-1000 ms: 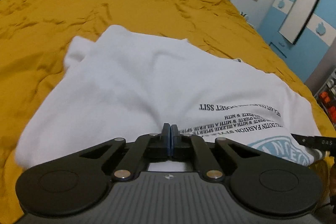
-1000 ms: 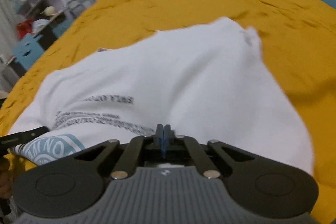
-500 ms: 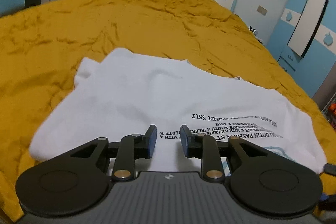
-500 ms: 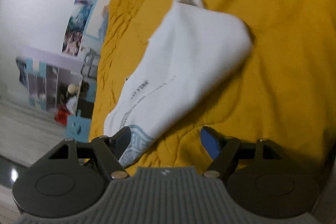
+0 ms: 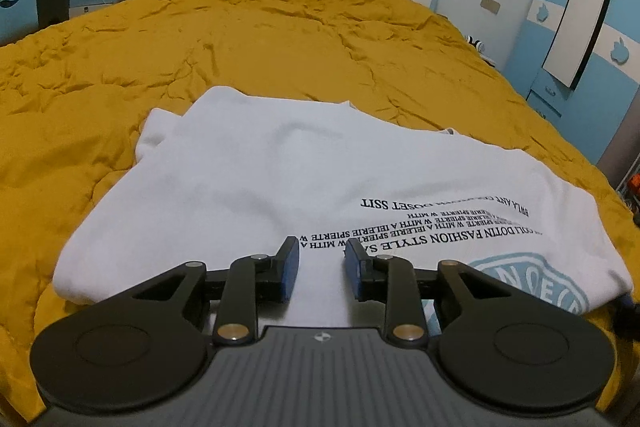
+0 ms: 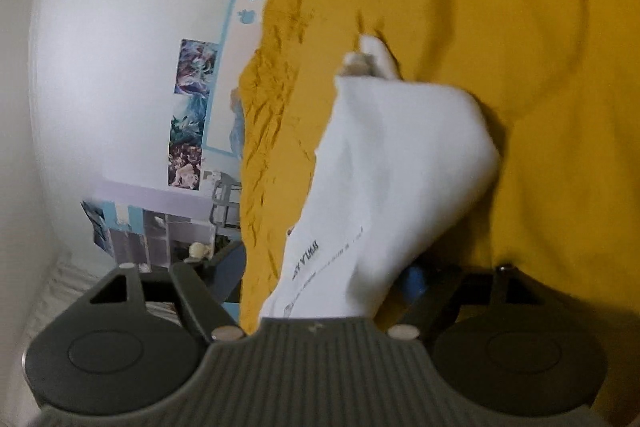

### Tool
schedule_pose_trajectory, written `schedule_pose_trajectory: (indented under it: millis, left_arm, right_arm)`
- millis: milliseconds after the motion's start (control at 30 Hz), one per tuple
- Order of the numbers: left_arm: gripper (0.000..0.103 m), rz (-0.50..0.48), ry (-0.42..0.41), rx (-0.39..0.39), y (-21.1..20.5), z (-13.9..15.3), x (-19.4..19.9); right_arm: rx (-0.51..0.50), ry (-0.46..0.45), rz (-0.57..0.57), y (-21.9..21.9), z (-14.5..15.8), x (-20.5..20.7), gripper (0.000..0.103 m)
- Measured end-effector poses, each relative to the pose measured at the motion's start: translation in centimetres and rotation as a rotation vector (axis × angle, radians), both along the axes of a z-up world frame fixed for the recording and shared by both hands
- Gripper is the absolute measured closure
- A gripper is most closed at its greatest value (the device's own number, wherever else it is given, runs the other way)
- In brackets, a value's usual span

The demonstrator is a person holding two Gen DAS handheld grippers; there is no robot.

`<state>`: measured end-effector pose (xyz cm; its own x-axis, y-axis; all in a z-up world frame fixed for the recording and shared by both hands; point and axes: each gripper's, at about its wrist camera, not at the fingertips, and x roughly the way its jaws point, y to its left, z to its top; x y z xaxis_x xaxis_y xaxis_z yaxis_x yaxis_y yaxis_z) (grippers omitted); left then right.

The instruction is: Fold small clothes

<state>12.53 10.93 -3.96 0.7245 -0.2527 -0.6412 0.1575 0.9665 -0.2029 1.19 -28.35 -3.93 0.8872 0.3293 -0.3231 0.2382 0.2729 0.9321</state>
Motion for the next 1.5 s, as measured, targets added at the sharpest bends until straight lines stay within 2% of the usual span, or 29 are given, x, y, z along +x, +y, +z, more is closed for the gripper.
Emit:
schedule_pose_trajectory:
  millis: [133,233,300,367,433,500,533,567,633,667,767,833,867,900,967,1067,1100,1133,1200,1233,1333,1433,1467,1500]
  left_arm:
    - [0.07,-0.009,-0.005,0.009,-0.1,0.1,-0.2]
    - [0.07,-0.005,0.005,-0.006,0.0,0.0,0.1]
    - [0.07,-0.002,0.01,-0.014,0.1,-0.1,0.2]
    - [0.07,0.003,0.013,-0.017,0.1,-0.1,0.3]
    - [0.07,0.008,0.016,-0.027,0.1,0.0,0.3]
    - [0.07,0.01,0.009,-0.051,0.3,0.1,0.1]
    - [0.07,0.01,0.0,-0.081,0.5,0.4,0.0]
    - [0.071,0.004,-0.021,-0.128,0.5,0.8,-0.2]
    - [0.073,-0.041,-0.094,-0.217,-0.3,2.2,-0.7]
    - [0.074,-0.087,-0.116,-0.232,-1.2,2.7,-0.7]
    - [0.075,-0.23,-0.089,-0.224,-4.7,2.5,-0.3]
    - [0.078,-0.272,-0.021,-0.153,-7.4,0.6,0.3]
    - [0.08,-0.257,0.042,-0.076,-8.9,-1.0,0.7]
    - [0.081,-0.24,0.064,-0.052,-9.4,-2.2,0.7]
    - [0.082,-0.238,0.035,-0.06,-9.0,-2.7,-0.1]
    - [0.082,-0.263,0.04,-0.197,-5.3,-0.4,-1.0]
    - [0.079,-0.244,0.002,-0.219,-3.3,0.9,-1.3]
    - [0.078,-0.193,-0.049,-0.203,-1.4,2.2,-1.7]
    - [0.077,-0.053,-0.12,-0.157,2.2,3.8,-1.9]
    - [0.076,0.025,-0.139,-0.163,4.4,4.2,-1.9]
    - [0.076,0.208,-0.112,-0.271,11.7,3.8,-1.7]
    - [0.076,0.404,-0.082,-0.321,17.7,2.8,-2.2]
    - [0.076,0.452,-0.08,-0.335,19.2,2.6,-2.5]
    - [0.076,0.477,-0.084,-0.344,19.9,2.7,-2.8]
  right_arm:
    - [-0.022,-0.023,-0.016,0.1,0.2,0.1,0.031]
    - [-0.093,0.106,-0.003,1.2,-0.8,0.9,0.036]
    - [-0.115,0.133,-0.021,1.6,-0.9,1.0,0.032]
    - [-0.092,0.142,-0.069,1.9,-1.1,1.9,0.028]
    - [-0.041,0.184,-0.164,2.0,-1.3,2.3,0.039]
    - [-0.06,0.175,-0.249,2.6,-0.9,2.1,0.084]
    - [-0.107,0.177,-0.242,3.0,-0.5,2.4,0.093]
    - [-0.158,0.174,-0.232,3.5,0.0,2.6,0.096]
    - [-0.252,0.16,-0.215,4.3,1.2,2.7,0.096]
    - [-0.275,0.151,-0.212,4.3,1.7,2.6,0.097]
    - [-0.334,0.114,-0.19,5.2,3.3,3.4,0.097]
    - [-0.376,0.091,-0.167,5.5,4.3,3.2,0.097]
    - [-0.393,0.081,-0.159,5.1,4.7,3.4,0.097]
    - [-0.413,0.068,-0.149,5.1,5.2,3.5,0.097]
    - [-0.412,0.043,-0.1,5.5,6.1,4.3,0.097]
    - [-0.477,-0.013,-0.08,6.9,8.3,5.2,0.097]
    - [-0.522,-0.042,-0.062,7.9,9.5,5.8,0.097]
    - [-0.56,-0.071,-0.034,9.2,10.8,6.3,0.097]
    - [-0.624,-0.127,0.039,11.9,12.8,7.6,0.096]
    - [-0.664,-0.154,0.081,13.5,13.7,8.2,0.096]
    - [-0.832,-0.233,0.233,20.4,15.7,9.8,0.096]
    - [-0.928,-0.271,0.391,27.7,15.7,11.3,0.096]
    - [-0.954,-0.262,0.454,30.1,14.9,12.0,0.09]
    - [-0.978,-0.244,0.523,32.4,14.0,12.6,0.078]
